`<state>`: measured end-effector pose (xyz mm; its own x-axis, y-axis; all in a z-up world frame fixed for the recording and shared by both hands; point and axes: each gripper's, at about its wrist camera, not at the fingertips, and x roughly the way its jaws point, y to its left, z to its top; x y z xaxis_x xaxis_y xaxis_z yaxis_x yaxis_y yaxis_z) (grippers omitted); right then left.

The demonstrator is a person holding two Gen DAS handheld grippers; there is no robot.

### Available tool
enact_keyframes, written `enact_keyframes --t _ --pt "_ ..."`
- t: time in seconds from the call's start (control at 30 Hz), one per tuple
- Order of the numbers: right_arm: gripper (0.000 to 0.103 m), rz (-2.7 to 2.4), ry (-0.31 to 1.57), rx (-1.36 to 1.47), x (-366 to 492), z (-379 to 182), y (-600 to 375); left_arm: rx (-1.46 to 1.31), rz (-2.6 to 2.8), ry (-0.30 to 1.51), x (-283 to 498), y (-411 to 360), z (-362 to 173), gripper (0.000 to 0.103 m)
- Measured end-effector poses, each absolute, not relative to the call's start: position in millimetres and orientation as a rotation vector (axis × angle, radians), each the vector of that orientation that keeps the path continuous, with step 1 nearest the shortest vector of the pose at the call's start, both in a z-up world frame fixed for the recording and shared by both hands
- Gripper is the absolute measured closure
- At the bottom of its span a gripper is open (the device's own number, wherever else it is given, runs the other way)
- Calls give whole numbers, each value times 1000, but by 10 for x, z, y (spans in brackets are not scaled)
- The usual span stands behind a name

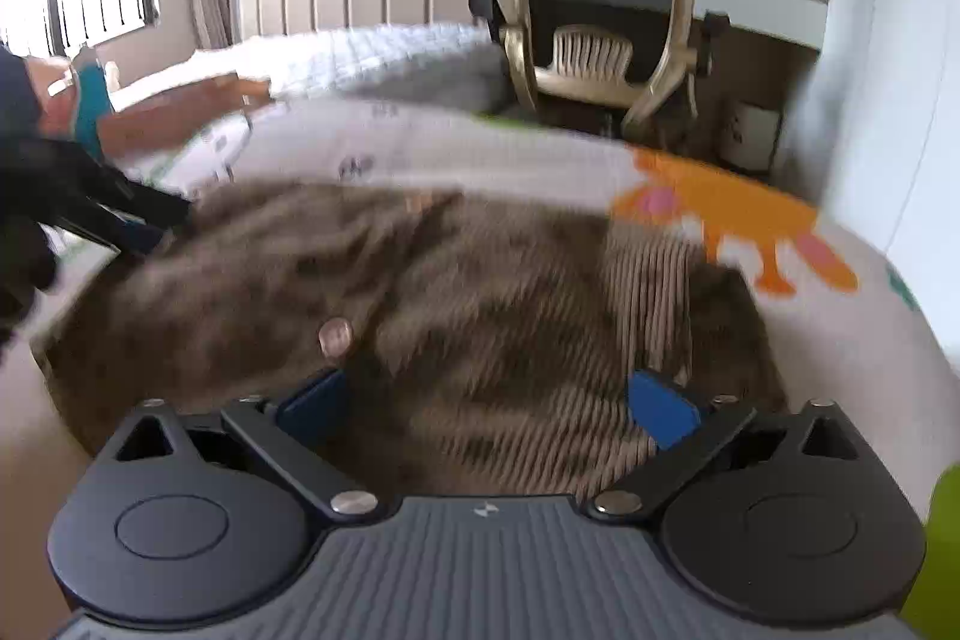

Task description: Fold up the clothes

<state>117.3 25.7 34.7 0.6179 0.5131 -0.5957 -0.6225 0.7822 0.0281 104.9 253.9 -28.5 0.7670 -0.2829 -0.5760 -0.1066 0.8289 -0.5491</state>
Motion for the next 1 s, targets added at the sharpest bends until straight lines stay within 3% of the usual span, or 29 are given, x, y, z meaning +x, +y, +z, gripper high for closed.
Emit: enact_keyframes --t 0.23,0.43,0.6,0.83,1.0 --pt "0 637 611 -105 1593 525 430 -522 -67 716 1458 2599 -251 3" --pt "0 579 693 -137 1818 313 731 -505 4 559 1671 2795 48 3" --pt "0 548 738 -146 1821 236 805 -414 -11 625 1362 2745 153 3" --pt "0 578 738 -37 1721 415 630 -177 39 766 1064 2465 -194 2" --pt "0 576 739 -228 1454 261 724 -148 92 770 1002 2488 -270 1"
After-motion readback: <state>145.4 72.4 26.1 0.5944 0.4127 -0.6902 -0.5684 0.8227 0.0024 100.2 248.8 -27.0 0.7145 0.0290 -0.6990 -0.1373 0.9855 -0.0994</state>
